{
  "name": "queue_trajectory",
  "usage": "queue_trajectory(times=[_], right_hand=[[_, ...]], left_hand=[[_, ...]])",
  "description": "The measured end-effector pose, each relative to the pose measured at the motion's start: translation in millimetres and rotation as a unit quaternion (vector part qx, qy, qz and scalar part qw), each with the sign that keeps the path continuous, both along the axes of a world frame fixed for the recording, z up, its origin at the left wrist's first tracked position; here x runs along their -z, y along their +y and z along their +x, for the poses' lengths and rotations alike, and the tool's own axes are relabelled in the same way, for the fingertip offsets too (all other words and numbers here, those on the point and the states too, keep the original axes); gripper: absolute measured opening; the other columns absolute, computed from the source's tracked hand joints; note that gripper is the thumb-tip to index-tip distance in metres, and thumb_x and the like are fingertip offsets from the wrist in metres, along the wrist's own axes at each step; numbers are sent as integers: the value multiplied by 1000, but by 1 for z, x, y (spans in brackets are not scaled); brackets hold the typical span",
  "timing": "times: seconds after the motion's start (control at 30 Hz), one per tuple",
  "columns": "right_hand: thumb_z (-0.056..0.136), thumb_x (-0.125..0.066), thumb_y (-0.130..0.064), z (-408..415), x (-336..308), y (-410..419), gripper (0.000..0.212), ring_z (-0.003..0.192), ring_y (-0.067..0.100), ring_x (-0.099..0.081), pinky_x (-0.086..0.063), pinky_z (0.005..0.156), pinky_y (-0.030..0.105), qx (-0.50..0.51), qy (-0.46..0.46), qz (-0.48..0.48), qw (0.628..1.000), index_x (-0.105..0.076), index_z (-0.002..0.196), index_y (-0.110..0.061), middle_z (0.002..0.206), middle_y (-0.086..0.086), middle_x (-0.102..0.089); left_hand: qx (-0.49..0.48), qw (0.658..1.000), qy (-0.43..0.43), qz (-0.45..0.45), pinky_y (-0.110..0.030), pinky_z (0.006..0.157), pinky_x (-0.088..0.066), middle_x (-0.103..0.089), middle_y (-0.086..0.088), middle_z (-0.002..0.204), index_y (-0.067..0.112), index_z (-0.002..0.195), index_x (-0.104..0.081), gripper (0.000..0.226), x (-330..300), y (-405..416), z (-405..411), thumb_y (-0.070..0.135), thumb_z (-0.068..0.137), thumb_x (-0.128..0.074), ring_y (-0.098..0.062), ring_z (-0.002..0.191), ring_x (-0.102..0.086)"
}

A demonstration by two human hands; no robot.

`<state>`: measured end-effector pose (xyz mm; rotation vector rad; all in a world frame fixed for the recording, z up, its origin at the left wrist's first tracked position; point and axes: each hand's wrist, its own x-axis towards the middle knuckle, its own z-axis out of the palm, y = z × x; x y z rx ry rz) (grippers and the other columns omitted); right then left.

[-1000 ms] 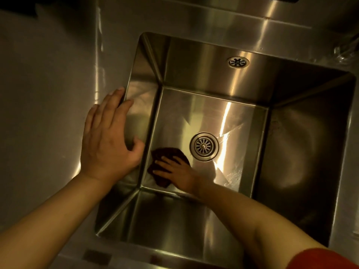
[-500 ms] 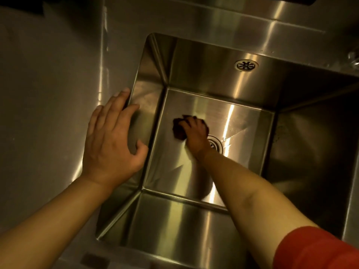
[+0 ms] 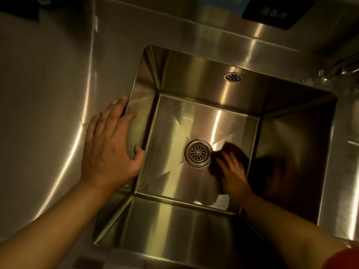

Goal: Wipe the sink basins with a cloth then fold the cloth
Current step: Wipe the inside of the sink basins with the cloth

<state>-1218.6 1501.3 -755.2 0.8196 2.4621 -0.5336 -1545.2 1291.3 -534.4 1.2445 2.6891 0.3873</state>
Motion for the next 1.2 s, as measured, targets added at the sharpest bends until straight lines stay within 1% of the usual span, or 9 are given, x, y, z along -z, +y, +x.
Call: queue_trajectory(times=[0.07, 0.13, 0.27, 0.43, 0.63, 0.83, 1.0, 1.07, 1.2], right_hand=[[88, -68, -19, 13, 0, -36, 89, 156, 31, 2, -17, 123, 59, -117, 17, -31, 992, -19, 160, -35, 170, 4, -11], [91, -66, -18, 10, 6, -66, 89, 156, 31, 5, -7, 124, 58, -239, 44, -91, 966, -15, 161, -37, 170, 0, -5], [98, -59, -19, -52, 18, -103, 82, 157, 26, 10, 2, 126, 51, -315, 81, -128, 937, -10, 162, -38, 171, -4, 2], [96, -52, -13, -166, 22, -92, 80, 158, 26, 6, -4, 126, 47, -277, 119, -101, 948, -12, 163, -34, 171, -1, 1], [96, -50, -8, -242, 10, -1, 77, 158, 26, 1, -6, 126, 46, -119, 145, -60, 980, -17, 162, -28, 171, 3, -4], [89, -59, -9, -173, -4, 69, 85, 158, 22, -5, -11, 126, 44, 13, 123, -13, 992, -20, 162, -30, 170, 0, -11], [95, -55, -8, -77, -12, 86, 75, 157, 32, -9, -19, 125, 48, 240, 95, 14, 966, -22, 162, -21, 171, 8, -7], [98, -51, -6, -56, -16, 76, 74, 157, 34, -5, -17, 125, 50, 215, 53, 15, 975, -17, 163, -22, 171, 9, -1], [103, -49, -17, -23, -24, 22, 78, 156, 33, 13, -10, 126, 55, -37, -32, -17, 999, -1, 163, -33, 170, 4, 16]], left_hand=[[-5, 1000, -5, 4, -47, 127, -16, -27, -3, 169, 14, 143, -52, 71, 0, 0, 1, 33, 76, -64, -23, 157, -24], [-6, 1000, -7, 4, -43, 127, -12, -27, -2, 169, 16, 144, -51, 71, 0, -1, 1, 34, 76, -64, -21, 157, -24], [-2, 1000, -10, 1, -44, 128, -13, -25, -1, 170, 16, 144, -50, 70, 1, -3, 1, 34, 78, -64, -18, 158, -20], [-3, 1000, -19, -1, -47, 128, -15, -23, 0, 171, 17, 144, -50, 68, 0, -2, 1, 34, 80, -64, -18, 159, -18], [-2, 1000, -17, -2, -49, 128, -16, -24, 0, 170, 16, 145, -50, 69, 0, -3, 1, 33, 80, -63, -19, 159, -18], [0, 1000, -14, -3, -48, 128, -16, -24, -1, 170, 15, 143, -51, 69, 1, -2, 1, 33, 78, -64, -20, 158, -19], [8, 1000, -9, -1, -46, 128, -15, -24, -2, 170, 17, 143, -50, 69, 0, -3, 0, 35, 78, -64, -21, 158, -20], [9, 1000, -12, -3, -47, 128, -15, -24, -2, 170, 18, 143, -49, 69, 0, -2, 1, 36, 78, -64, -22, 158, -21], [13, 1000, -9, -7, -49, 127, -17, -23, -2, 171, 19, 144, -48, 72, -2, -3, -1, 38, 77, -65, -24, 157, -21]])
